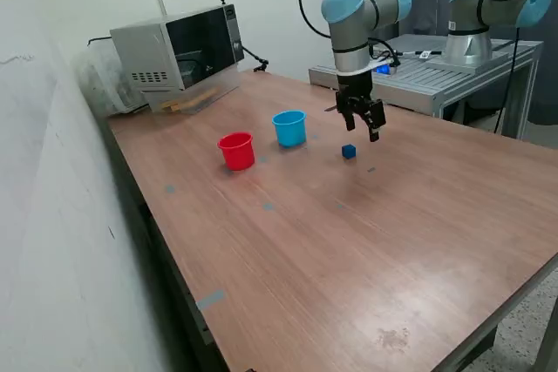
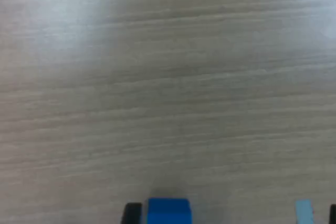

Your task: Place red objects in the red bin, and blue objects in the blue bin.

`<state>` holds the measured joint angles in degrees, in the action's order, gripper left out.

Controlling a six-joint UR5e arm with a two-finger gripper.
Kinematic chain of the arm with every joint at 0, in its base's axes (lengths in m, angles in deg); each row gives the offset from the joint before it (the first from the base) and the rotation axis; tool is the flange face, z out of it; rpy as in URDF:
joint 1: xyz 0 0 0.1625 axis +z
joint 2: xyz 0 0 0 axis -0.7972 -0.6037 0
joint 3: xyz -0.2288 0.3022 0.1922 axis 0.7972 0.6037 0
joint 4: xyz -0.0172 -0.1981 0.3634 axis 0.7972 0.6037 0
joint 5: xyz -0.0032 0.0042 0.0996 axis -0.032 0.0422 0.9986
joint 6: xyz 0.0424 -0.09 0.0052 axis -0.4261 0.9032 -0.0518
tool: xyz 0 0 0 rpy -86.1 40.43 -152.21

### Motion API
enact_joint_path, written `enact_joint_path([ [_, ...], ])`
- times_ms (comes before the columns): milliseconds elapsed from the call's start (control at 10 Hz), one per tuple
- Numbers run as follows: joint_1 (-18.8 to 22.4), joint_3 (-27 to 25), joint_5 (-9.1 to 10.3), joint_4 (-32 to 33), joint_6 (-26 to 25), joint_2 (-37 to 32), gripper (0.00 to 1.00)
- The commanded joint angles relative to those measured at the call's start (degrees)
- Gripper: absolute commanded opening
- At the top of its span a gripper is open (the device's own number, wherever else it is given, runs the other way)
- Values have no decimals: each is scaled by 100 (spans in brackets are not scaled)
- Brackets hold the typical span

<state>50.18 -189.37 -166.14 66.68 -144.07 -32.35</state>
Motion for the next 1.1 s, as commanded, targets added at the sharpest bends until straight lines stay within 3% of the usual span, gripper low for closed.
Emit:
enact_joint_path([
  [0,5,52,-6,196,-10,263,100],
  [1000,-188,149,-6,311,34,492,100],
])
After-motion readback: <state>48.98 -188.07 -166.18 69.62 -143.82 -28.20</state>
